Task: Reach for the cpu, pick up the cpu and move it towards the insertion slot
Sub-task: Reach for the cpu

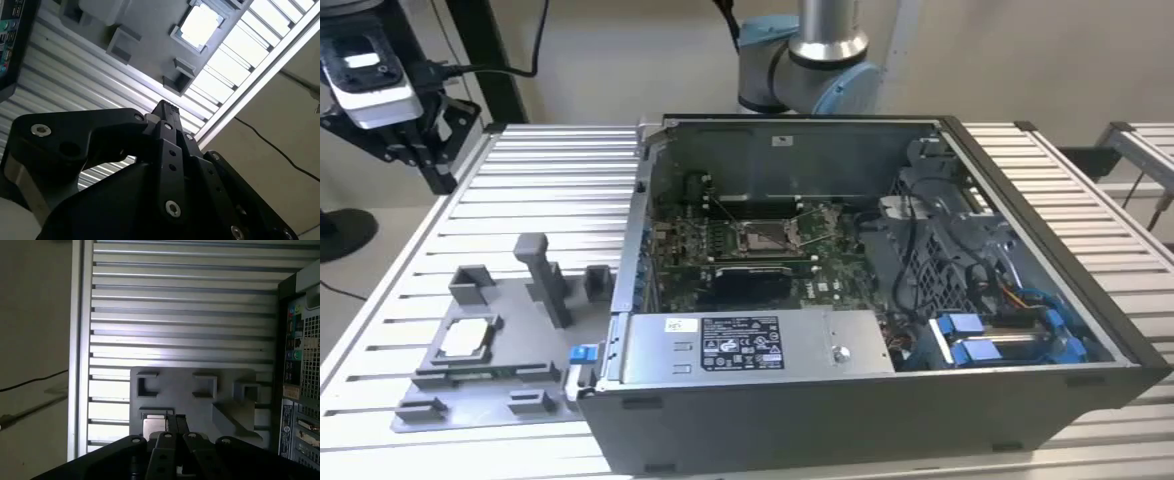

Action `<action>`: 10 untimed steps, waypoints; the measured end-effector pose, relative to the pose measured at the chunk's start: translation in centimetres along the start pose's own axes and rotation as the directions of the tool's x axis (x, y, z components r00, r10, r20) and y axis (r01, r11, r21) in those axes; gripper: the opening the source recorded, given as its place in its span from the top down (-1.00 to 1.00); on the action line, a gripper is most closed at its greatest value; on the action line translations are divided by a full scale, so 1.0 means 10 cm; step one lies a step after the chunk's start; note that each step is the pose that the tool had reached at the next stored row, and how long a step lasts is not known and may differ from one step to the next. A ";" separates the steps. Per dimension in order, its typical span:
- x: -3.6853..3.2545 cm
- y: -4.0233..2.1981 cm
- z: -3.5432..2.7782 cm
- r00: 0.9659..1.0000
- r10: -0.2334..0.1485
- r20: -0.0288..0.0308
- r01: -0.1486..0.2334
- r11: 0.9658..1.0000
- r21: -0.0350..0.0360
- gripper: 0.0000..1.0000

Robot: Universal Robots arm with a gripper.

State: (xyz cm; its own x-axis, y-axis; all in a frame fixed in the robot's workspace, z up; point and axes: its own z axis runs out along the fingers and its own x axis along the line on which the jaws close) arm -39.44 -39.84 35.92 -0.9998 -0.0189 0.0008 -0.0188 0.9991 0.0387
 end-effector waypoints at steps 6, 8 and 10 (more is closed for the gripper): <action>0.039 -0.014 0.071 1.000 0.000 0.000 0.000 1.000 0.000 1.00; 0.061 -0.042 0.108 1.000 0.000 0.000 0.000 1.000 0.000 1.00; 0.075 -0.091 0.143 1.000 0.000 0.000 0.000 1.000 0.000 1.00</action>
State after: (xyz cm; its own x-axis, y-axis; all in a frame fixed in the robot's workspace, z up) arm -40.17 -40.70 34.46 -0.9998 -0.0188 0.0008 -0.0187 0.9991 0.0387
